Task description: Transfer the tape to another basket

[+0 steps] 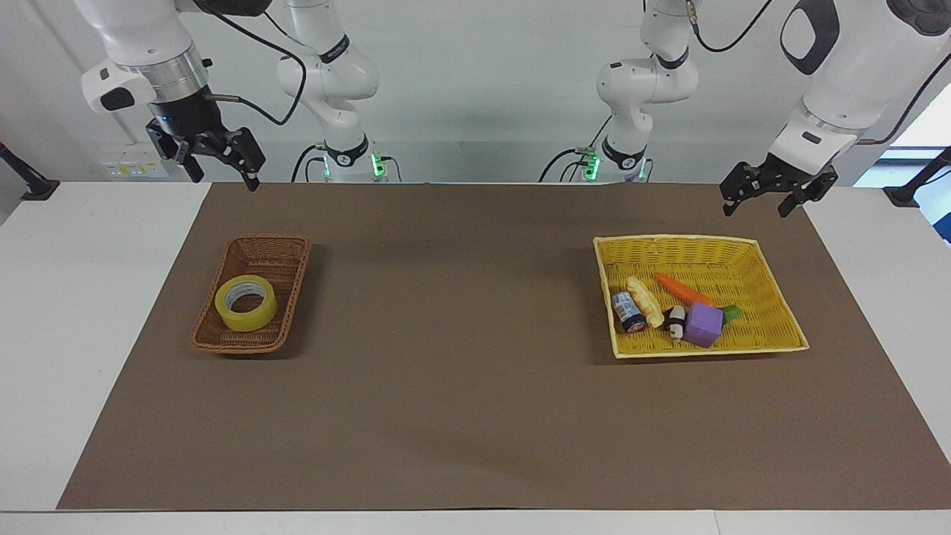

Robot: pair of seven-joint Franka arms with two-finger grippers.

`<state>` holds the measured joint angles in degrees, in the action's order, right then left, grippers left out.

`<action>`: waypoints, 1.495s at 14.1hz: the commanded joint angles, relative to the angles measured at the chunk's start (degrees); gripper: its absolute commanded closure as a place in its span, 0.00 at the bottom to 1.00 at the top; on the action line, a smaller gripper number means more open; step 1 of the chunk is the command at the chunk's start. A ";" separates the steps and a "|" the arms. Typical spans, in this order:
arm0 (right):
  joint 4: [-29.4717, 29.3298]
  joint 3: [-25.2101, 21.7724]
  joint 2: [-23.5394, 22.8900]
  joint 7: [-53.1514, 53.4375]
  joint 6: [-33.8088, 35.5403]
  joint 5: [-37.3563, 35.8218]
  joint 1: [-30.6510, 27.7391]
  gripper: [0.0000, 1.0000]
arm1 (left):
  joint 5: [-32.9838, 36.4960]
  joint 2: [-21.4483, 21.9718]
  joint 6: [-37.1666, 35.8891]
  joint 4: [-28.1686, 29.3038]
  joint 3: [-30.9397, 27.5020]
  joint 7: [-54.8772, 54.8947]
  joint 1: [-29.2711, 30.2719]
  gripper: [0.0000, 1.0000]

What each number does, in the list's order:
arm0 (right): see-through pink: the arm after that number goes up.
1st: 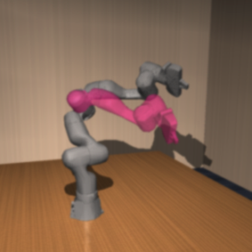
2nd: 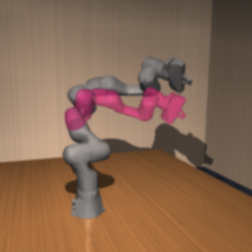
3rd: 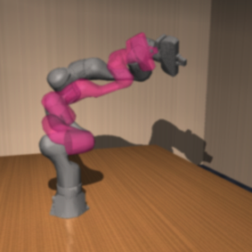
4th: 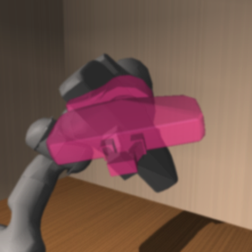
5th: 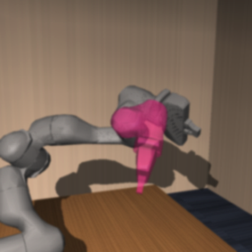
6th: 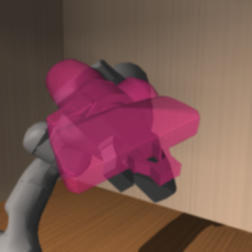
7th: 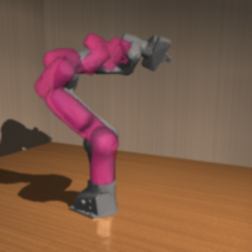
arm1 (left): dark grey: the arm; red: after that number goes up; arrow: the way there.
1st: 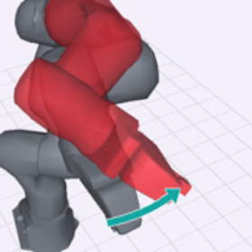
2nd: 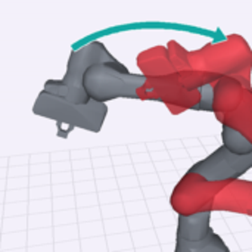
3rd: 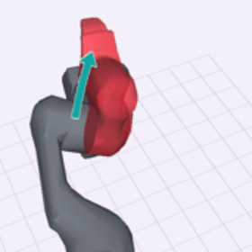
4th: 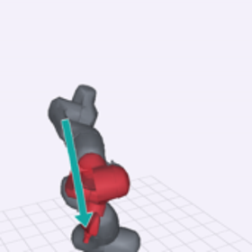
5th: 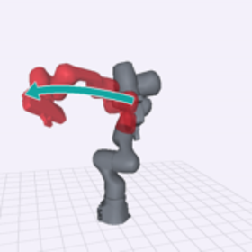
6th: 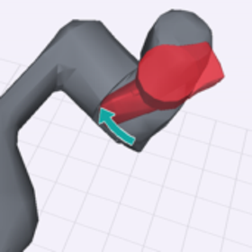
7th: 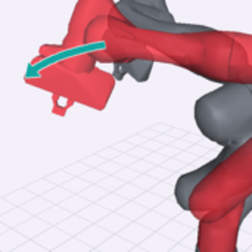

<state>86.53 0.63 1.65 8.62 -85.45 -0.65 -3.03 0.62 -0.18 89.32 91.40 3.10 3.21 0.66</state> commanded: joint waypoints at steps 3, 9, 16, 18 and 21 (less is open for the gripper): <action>-3.57 0.87 2.21 -3.43 7.58 -0.50 -0.66 0.00 | -0.71 0.62 -0.99 0.00 0.15 -0.48 0.48 0.00; 1.10 0.87 4.15 -7.75 5.73 -0.67 -0.31 0.00 | -0.71 0.62 -1.17 -0.08 0.15 -0.48 0.48 0.00; 0.22 0.78 3.54 -7.40 5.38 -0.58 -0.66 0.00 | -0.71 0.62 -1.52 0.01 0.15 -0.48 0.66 0.00; 0.22 0.78 3.54 -7.22 5.29 -0.67 -0.66 0.00 | -0.71 0.62 -1.60 0.09 0.15 -0.48 0.74 0.00; 0.31 0.78 3.62 -7.22 5.20 -0.85 -0.66 0.00 | -0.71 0.71 -1.52 0.09 0.06 -0.66 0.74 0.00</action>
<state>85.76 0.94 4.50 2.18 -78.92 -0.64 -3.00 0.62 -0.18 88.89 91.40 3.08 3.16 0.81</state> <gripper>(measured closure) 0.000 0.000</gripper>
